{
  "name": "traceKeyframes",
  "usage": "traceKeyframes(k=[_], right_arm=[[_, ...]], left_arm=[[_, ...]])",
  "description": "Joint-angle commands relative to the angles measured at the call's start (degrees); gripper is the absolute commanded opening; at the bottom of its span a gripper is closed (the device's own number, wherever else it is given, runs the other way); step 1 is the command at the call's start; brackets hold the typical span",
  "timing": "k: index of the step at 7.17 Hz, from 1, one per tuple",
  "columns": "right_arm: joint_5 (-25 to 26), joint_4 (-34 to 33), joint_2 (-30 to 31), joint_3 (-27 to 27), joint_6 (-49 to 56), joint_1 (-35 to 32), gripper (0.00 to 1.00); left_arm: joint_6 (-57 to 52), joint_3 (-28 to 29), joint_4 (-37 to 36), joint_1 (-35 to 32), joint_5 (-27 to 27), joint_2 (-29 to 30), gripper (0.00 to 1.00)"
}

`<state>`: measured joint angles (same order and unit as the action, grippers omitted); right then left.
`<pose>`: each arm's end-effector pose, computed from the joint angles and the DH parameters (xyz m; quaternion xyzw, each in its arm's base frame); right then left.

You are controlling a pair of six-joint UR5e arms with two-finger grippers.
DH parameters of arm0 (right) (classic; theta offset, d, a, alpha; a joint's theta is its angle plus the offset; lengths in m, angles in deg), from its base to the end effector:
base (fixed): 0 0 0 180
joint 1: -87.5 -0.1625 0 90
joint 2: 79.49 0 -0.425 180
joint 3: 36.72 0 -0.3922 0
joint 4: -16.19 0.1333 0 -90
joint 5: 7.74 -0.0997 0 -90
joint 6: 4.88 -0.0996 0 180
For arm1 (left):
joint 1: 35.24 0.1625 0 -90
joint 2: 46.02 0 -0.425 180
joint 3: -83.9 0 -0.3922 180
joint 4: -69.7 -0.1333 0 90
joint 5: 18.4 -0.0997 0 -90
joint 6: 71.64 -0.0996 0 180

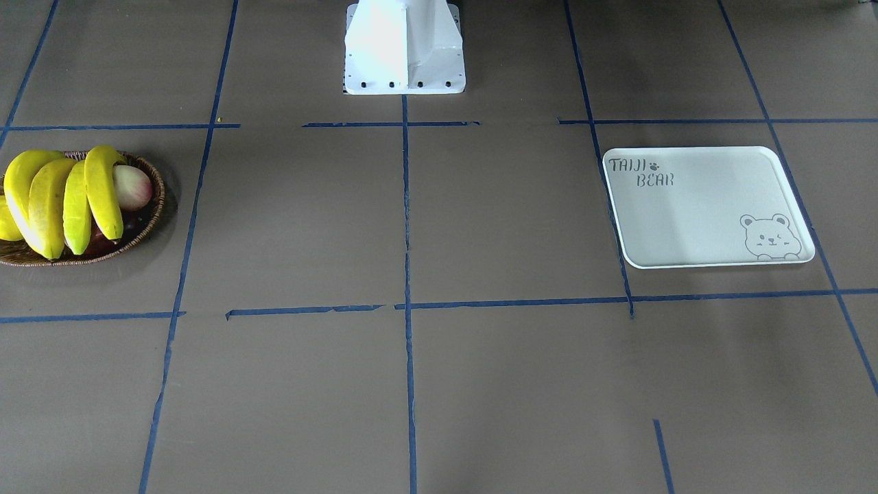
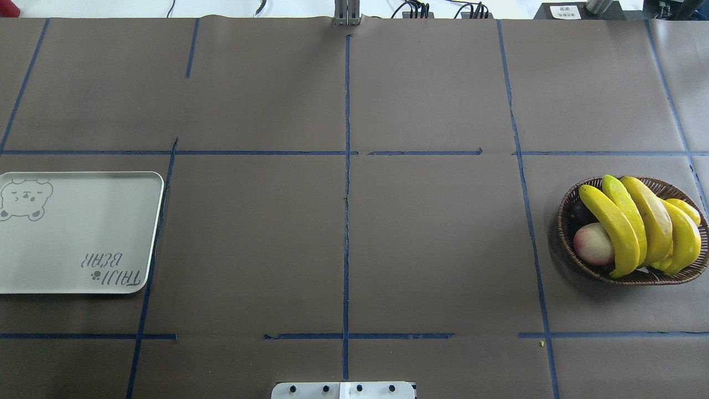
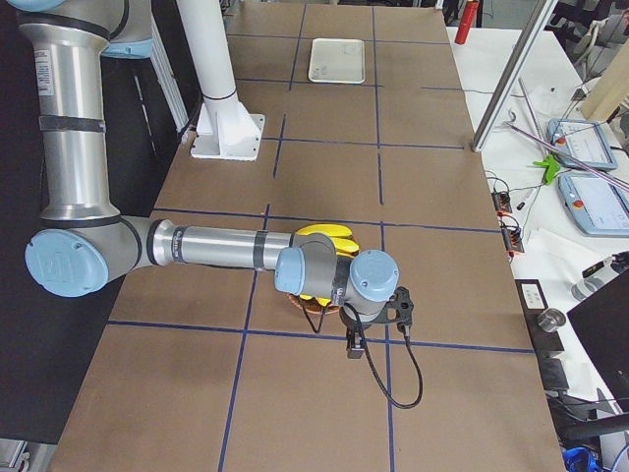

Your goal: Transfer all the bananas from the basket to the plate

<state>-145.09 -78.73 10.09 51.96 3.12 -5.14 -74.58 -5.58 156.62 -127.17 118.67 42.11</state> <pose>0.0824 -0.4843 0.6709 -0.0091 -0.4036 -0.0224 0.9146 -0.0762 -0.4685 0.6807 -0.0268 0.4004 -0.0110 0.9159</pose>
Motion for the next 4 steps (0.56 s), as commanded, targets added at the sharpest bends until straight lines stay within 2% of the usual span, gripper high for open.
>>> traceKeyframes(k=[1,4], right_arm=[[0.0,0.0,0.0,0.2,-0.3,0.0,1.00],[0.0,0.0,-0.5,0.3,-0.4,0.0,1.00]], left_arm=[[0.1,-0.1,0.0,0.1,0.0,0.1,1.00],[0.6,-0.3,0.0,0.1,0.1,0.1,1.00]])
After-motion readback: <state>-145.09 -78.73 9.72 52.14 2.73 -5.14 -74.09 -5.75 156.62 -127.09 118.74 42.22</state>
